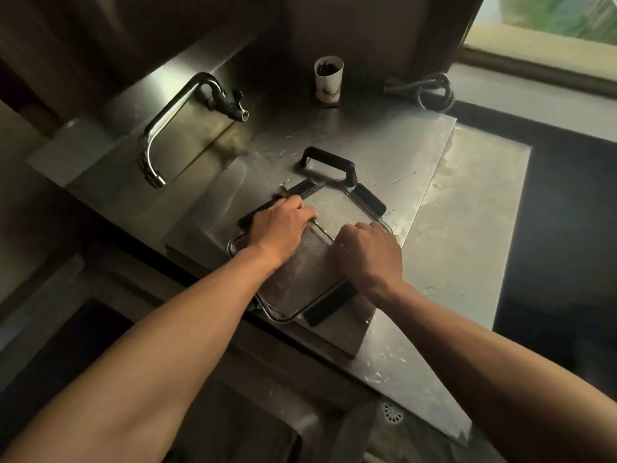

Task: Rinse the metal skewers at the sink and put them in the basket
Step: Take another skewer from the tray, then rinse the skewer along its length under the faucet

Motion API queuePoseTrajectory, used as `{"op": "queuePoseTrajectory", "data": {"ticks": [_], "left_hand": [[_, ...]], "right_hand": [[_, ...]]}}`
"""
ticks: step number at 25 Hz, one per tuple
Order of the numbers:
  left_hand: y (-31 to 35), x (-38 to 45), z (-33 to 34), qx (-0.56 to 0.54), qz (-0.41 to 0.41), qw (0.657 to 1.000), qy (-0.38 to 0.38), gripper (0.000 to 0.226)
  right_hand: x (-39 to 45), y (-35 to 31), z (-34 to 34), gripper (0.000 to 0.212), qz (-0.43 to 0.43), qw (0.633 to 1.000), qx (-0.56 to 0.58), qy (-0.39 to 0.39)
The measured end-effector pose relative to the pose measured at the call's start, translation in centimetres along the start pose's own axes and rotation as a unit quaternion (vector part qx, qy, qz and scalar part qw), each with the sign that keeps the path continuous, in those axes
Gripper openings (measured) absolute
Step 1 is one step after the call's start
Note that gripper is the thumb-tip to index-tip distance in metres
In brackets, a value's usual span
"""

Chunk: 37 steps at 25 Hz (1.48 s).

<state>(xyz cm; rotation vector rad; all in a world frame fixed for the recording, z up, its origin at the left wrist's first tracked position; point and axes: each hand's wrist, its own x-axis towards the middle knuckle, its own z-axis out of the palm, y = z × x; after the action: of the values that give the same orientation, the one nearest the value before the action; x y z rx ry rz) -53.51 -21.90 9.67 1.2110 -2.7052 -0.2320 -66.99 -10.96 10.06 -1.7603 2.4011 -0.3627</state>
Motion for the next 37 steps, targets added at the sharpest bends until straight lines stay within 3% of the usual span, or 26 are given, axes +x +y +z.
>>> {"op": "queuePoseTrajectory", "data": {"ticks": [6,10,15,19,22,27,32,34,37], "left_hand": [[0.4,-0.3,-2.2,0.062,0.022,0.997,0.035,0.015],[-0.4,-2.3,-5.9,0.124,0.021,0.988,0.092,0.015],[-5.9,-11.4,-11.1,0.130,-0.076,0.978,0.143,0.011],[-11.2,-23.5,-13.8,0.082,-0.215,0.964,0.132,0.013],[-12.9,-34.6,-15.1,0.088,-0.325,0.932,0.137,0.007],[-12.5,-50.1,-15.3,0.079,-0.422,0.896,0.111,0.012],[-12.4,-55.6,-14.6,0.054,-0.452,0.885,0.097,0.011],[-12.8,-56.9,-13.9,0.047,-0.457,0.883,0.100,0.011],[-13.5,-58.3,-12.1,0.021,-0.469,0.876,0.112,0.010]], "right_hand": [[0.6,-0.5,-2.3,0.014,-0.022,0.998,-0.030,0.047],[1.4,-2.7,-5.2,0.012,-0.088,0.989,-0.067,0.094],[0.3,-12.2,-5.8,0.022,-0.256,0.957,-0.099,0.094],[-4.1,-22.7,-3.6,0.033,-0.375,0.921,-0.097,0.050],[-9.8,-30.2,-1.4,0.036,-0.461,0.884,-0.084,0.014],[-19.7,-37.5,1.7,0.013,-0.580,0.812,-0.063,0.014],[-23.9,-39.5,5.1,0.012,-0.585,0.811,0.003,-0.002],[-24.4,-39.5,6.2,0.012,-0.532,0.846,0.034,-0.012],[-24.8,-39.0,8.3,0.030,-0.338,0.926,0.146,-0.082]]}}
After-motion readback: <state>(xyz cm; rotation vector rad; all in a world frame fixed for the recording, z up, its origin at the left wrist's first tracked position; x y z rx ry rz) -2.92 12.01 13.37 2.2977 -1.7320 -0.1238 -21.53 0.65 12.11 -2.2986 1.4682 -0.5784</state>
